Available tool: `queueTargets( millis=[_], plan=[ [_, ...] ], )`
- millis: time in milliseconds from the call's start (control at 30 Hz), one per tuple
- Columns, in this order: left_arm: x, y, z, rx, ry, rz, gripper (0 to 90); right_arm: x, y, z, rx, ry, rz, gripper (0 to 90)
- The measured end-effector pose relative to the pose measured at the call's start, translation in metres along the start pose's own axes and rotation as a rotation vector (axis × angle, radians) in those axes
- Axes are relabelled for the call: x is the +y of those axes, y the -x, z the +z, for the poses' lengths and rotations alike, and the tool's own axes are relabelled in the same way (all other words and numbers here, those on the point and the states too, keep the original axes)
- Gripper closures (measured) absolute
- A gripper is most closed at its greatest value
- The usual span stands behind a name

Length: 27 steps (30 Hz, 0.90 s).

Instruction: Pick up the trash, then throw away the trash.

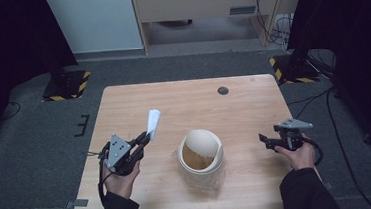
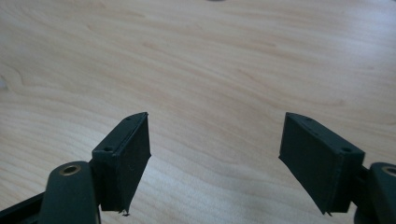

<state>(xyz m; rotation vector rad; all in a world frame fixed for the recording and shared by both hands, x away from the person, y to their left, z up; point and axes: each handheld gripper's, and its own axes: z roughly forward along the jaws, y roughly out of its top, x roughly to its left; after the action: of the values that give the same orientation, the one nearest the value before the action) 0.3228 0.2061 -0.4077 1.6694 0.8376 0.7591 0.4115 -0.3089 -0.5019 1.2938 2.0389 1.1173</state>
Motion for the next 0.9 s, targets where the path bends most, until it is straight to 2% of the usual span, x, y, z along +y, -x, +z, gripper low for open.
queueTargets(
  millis=[67, 100, 333, 433, 533, 700, 900],
  plan=[
    [0.001, 0.000, -0.001, 0.001, 0.006, -0.001, 83.6, 0.001, 0.000, -0.002, -0.001, 0.012, 0.005, 25.3],
    [0.002, -0.001, -0.002, 0.001, 0.012, -0.003, 83.5, 0.004, 0.000, -0.004, 0.000, 0.038, 0.012, 25.7],
    [0.008, -0.002, -0.006, 0.001, 0.037, -0.011, 83.5, 0.016, -0.004, -0.012, 0.021, 0.131, 0.025, 25.8],
    [0.011, 0.000, -0.007, -0.013, 0.051, -0.010, 83.5, 0.020, -0.005, -0.015, 0.027, 0.152, 0.023, 25.9],
    [0.014, 0.002, -0.009, -0.018, 0.064, -0.005, 83.5, 0.029, -0.008, -0.021, 0.036, 0.197, 0.027, 25.8],
    [0.022, 0.007, -0.013, -0.030, 0.098, 0.003, 83.5, 0.048, -0.020, -0.031, 0.095, 0.285, 0.024, 25.7],
    [0.031, 0.016, -0.017, -0.057, 0.125, 0.023, 83.5, 0.068, -0.033, -0.043, 0.148, 0.350, -0.005, 25.5]
  ],
)
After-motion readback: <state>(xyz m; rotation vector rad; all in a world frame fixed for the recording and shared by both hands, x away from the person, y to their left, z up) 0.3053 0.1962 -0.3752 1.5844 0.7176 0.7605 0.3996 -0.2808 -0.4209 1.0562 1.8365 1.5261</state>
